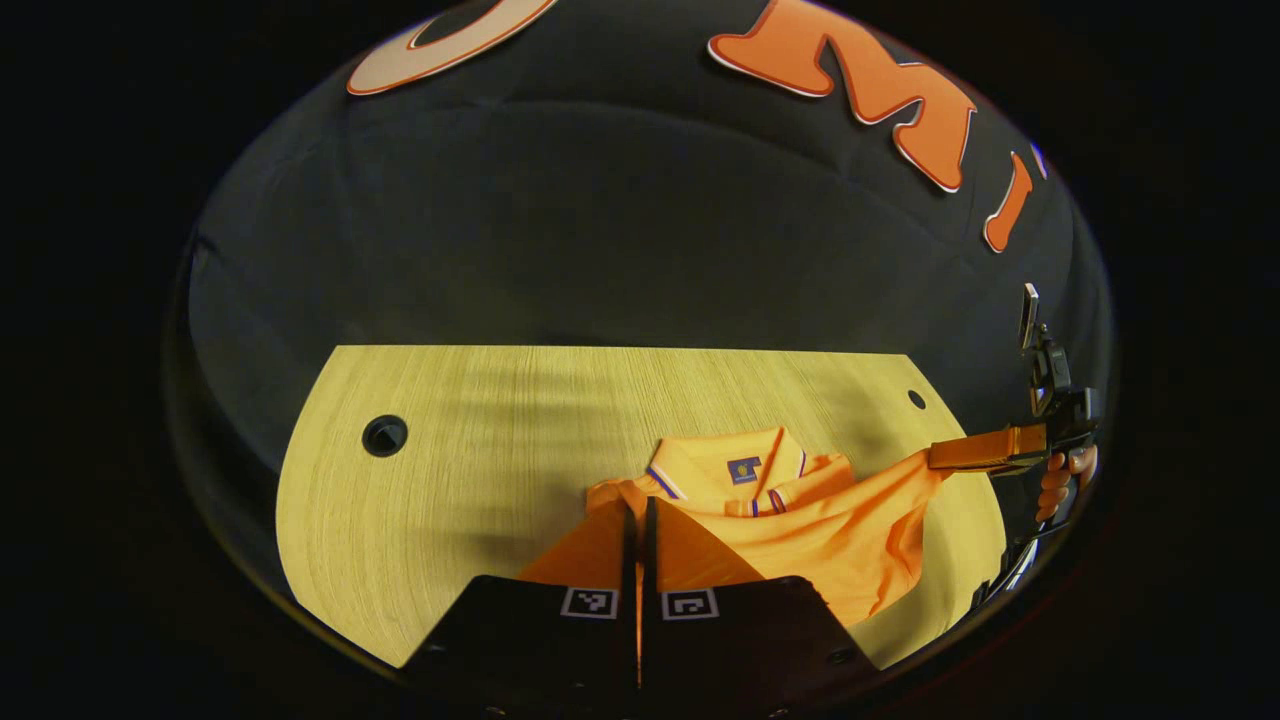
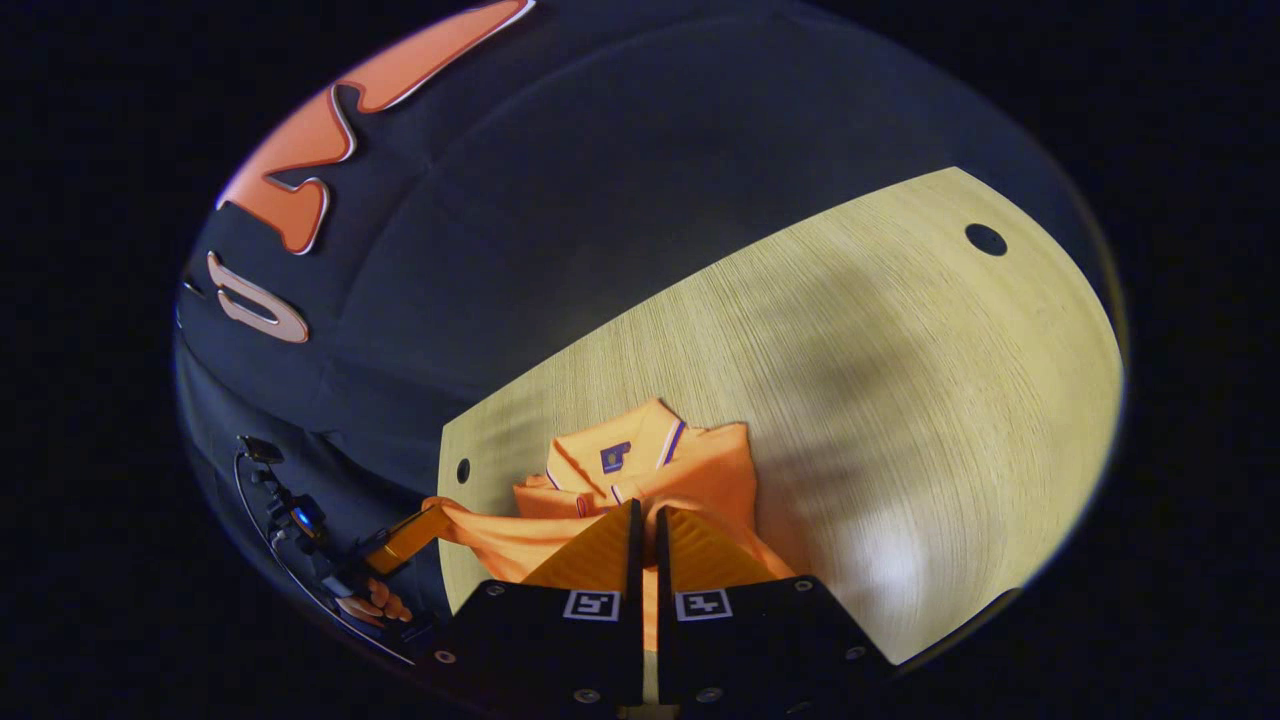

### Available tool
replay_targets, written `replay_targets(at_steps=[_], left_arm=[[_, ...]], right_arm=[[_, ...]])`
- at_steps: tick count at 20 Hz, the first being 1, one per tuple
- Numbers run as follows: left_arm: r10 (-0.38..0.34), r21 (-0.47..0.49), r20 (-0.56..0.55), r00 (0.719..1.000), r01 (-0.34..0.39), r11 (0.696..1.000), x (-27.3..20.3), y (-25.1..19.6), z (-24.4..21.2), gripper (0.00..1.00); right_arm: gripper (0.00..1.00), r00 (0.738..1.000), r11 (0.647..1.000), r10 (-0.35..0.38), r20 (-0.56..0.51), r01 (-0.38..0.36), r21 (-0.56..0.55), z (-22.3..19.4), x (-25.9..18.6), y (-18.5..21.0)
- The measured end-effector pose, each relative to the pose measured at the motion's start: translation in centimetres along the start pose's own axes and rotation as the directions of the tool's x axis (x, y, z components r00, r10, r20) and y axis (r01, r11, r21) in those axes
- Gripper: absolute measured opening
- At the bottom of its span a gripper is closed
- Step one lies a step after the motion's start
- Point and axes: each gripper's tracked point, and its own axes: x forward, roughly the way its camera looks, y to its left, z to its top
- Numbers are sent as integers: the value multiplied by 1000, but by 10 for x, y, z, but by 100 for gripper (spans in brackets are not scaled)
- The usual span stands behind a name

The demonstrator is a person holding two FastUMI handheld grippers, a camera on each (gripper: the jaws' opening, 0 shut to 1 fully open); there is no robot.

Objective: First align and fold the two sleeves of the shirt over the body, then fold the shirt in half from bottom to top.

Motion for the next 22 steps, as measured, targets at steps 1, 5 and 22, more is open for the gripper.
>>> replay_targets(at_steps=[1,5,22], left_arm=[[7,3,-5,1000,-7,1000,7,4,1,2],[64,-3,-30,998,-64,998,37,25,12,1],[155,76,258,954,-180,981,-114,-20,59,99]], right_arm=[[6,1000,1000,-8,-2,8,4,5,7,-1],[6,999,998,-33,-6,34,52,22,33,-13],[98,928,969,-21,373,111,-223,48,-110,24]])
